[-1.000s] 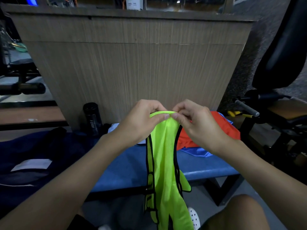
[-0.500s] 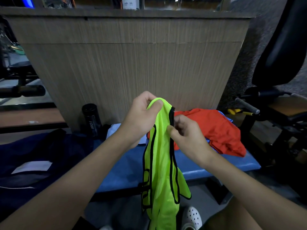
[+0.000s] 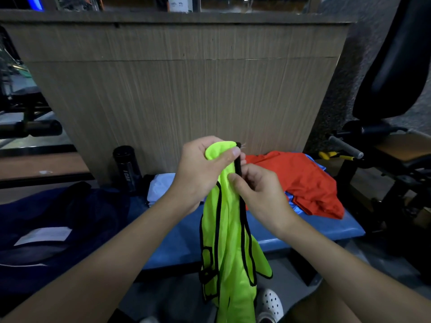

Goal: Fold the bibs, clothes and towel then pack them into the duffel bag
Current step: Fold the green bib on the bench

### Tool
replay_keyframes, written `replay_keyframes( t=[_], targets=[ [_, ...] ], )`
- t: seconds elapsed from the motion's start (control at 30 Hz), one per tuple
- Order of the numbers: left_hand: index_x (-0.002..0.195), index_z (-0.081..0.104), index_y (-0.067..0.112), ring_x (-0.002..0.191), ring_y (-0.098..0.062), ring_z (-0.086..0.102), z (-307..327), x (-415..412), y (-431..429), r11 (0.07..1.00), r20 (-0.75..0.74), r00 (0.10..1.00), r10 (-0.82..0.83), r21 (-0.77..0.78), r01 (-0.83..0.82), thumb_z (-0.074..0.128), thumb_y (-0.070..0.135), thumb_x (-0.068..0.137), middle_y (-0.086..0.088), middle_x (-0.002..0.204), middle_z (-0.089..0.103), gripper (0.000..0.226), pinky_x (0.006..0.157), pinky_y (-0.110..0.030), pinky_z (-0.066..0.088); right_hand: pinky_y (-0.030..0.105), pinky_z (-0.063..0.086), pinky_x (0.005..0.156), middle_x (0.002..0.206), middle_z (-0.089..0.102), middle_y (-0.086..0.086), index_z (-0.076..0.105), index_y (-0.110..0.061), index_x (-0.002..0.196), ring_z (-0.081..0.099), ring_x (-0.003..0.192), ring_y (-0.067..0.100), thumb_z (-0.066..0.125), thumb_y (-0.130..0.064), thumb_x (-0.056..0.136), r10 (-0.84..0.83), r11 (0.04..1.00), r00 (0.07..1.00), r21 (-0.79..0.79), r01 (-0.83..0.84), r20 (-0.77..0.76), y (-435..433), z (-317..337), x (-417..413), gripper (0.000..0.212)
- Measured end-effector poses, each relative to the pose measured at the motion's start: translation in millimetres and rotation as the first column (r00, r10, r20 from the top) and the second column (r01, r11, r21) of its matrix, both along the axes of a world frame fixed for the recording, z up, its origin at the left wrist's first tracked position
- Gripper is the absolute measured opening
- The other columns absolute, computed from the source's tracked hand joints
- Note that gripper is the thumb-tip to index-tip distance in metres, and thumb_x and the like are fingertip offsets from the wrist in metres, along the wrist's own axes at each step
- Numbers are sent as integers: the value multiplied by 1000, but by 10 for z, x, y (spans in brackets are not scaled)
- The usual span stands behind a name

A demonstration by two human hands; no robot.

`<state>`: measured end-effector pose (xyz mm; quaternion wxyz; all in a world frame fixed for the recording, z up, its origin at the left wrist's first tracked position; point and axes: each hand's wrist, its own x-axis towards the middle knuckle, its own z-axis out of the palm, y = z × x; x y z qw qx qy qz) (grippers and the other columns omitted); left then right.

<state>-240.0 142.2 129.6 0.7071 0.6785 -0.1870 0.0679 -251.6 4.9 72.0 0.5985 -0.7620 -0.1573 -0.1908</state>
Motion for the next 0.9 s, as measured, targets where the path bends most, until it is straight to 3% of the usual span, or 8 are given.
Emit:
replay_keyframes(
  t=[0.07,0.13,0.33,0.53,0.63,0.73,0.8,0.9],
  targets=[
    [85,63,2,79,-37,74,33,4,18,997,-13,1000,14,-77,-15,64,0,93,-17,81,73,8,74,-53,61,41,40,60,66,50,12,56,-5,79,45,65,14,63,-19,90,15,1000,999,-24,-15,-30,-48,-80,8,19],
    [86,57,1,72,-33,73,86,26,62,989,-1,999,51,-141,-51,60,-1,95,-15,76,70,10,64,-46,61,42,43,60,63,51,0,57,-19,77,47,64,11,63,-23,85,-7,993,998,-115,0,-64,-120,-172,14,11],
    [88,51,4,59,-22,62,238,195,288,972,62,981,183,-159,-171,57,0,97,-11,77,70,12,53,-34,54,17,30,51,50,38,-9,46,-26,61,36,52,4,65,-5,84,-137,897,987,-432,89,-80,-275,-363,-99,37],
    [104,54,16,70,-1,59,107,296,332,942,308,941,139,252,-221,62,3,92,3,80,69,19,73,-19,46,22,31,53,53,41,-9,47,-26,64,37,53,4,58,-5,89,-104,897,992,-437,65,-65,-293,-351,-76,34],
    [110,68,14,86,6,57,-15,191,269,792,274,958,-87,602,-101,78,24,84,0,96,70,30,79,-6,41,31,38,57,60,48,-6,56,-22,73,41,60,2,57,-16,94,-30,936,999,-351,13,-42,-301,-260,-35,22],
    [119,69,25,99,10,57,-138,106,206,604,179,963,-203,796,-20,81,43,78,19,103,67,46,83,-3,38,23,35,56,64,48,-5,62,-9,77,40,62,2,59,-12,96,66,967,996,-241,-80,-66,-279,-146,-31,19],
    [108,73,24,88,15,57,-160,75,186,552,179,959,-218,833,-30,80,38,81,21,89,68,31,71,-1,38,21,34,58,66,49,-2,64,-3,79,41,63,4,60,-11,96,117,975,987,-176,-136,-110,-278,-99,-40,19],
    [91,77,15,61,13,54,-132,101,205,614,179,959,-222,790,-5,76,20,86,25,60,60,7,59,-6,37,22,37,59,67,50,-2,64,-9,77,43,65,6,64,-11,93,155,974,978,-147,-175,-141,-308,-99,-48,16]
  ],
)
